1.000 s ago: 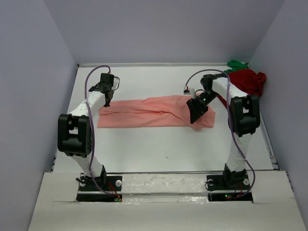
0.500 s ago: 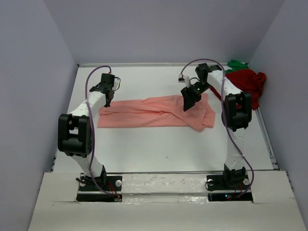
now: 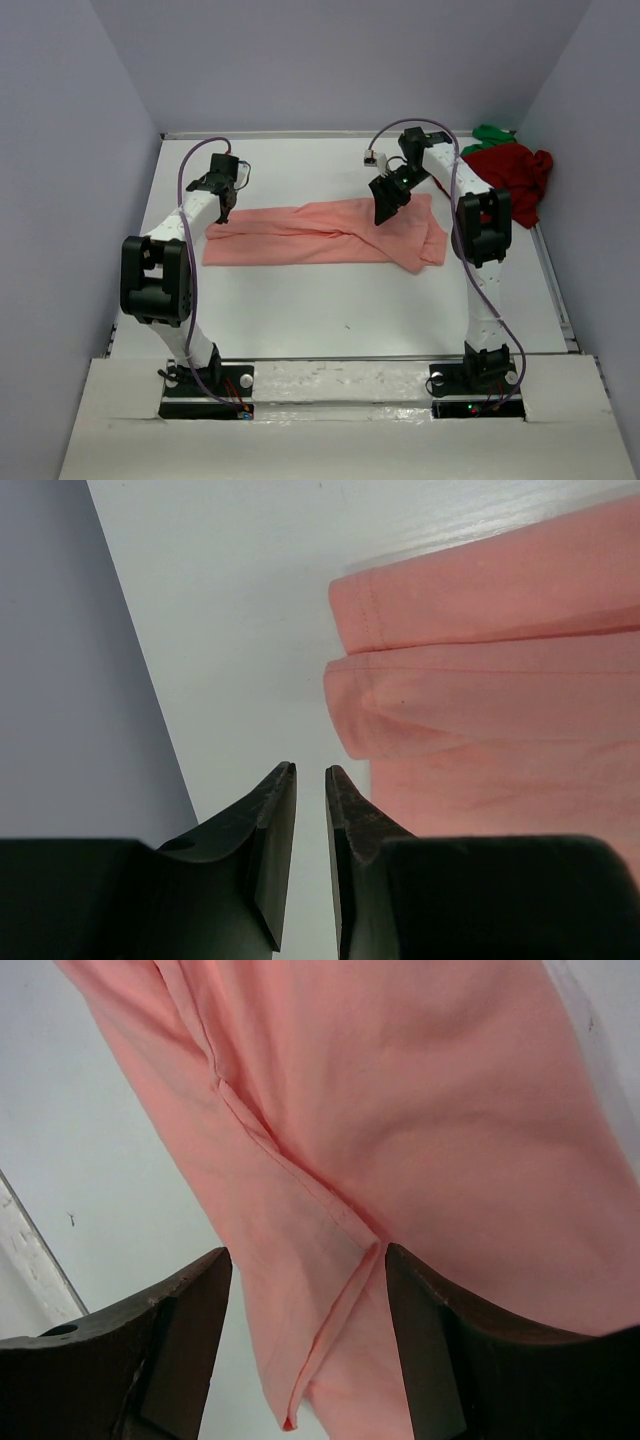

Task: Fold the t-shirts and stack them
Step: Fold the tshirt

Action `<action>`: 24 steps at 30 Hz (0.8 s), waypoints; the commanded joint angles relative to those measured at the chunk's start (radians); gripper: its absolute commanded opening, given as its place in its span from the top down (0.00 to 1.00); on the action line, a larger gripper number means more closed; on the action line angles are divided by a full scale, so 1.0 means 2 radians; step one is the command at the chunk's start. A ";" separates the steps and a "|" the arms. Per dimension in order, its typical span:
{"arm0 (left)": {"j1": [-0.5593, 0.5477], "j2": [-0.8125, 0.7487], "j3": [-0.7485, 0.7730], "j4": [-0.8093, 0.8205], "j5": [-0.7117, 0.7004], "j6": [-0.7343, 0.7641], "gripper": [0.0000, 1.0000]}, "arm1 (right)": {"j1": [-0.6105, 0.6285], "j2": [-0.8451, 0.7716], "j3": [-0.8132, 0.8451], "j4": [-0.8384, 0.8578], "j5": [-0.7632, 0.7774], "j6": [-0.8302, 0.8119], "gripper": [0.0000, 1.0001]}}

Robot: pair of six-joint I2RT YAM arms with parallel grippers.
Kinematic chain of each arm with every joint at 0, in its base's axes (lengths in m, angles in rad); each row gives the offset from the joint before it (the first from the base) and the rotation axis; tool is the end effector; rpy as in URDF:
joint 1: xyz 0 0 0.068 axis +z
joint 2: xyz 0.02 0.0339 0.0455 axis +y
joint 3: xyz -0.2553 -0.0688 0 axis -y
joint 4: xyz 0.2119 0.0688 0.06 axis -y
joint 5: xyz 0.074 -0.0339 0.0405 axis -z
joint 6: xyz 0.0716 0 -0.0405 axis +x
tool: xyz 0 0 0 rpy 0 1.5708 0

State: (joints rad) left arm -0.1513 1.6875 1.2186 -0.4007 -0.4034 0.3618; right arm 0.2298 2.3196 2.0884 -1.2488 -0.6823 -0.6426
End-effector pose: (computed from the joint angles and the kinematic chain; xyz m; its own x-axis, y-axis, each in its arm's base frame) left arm 0.3563 -0.0259 0.2180 -0.7460 0.4430 -0.4972 0.1629 0.8453 0.5089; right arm 0.4041 0.1409 0.1813 -0.6370 -0.6267 -0.4489 -0.7672 0.4586 0.4484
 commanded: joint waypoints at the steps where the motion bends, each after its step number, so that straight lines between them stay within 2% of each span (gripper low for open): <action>1: -0.003 0.005 0.003 -0.004 -0.011 0.005 0.69 | 0.002 0.002 0.020 -0.002 -0.008 -0.004 0.32; 9: -0.006 0.002 0.000 -0.002 -0.010 0.005 0.69 | 0.002 0.001 -0.013 0.000 -0.007 -0.012 0.39; 12: -0.006 0.002 0.000 -0.003 -0.010 0.006 0.69 | 0.002 0.001 -0.021 0.005 -0.005 -0.012 0.53; 13: -0.006 0.002 0.000 -0.002 -0.010 0.006 0.69 | 0.002 0.004 -0.020 0.004 -0.006 -0.011 0.60; 14: -0.006 0.002 0.000 -0.002 -0.010 0.006 0.69 | 0.002 0.005 -0.019 0.003 -0.006 -0.011 0.63; 24: -0.007 0.003 -0.001 -0.002 -0.011 0.006 0.69 | 0.002 0.009 -0.012 0.003 0.001 -0.011 0.75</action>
State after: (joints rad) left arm -0.1581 1.7042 1.2186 -0.4007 -0.4053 0.3649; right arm 0.2298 2.3325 2.0468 -1.2484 -0.6769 -0.6579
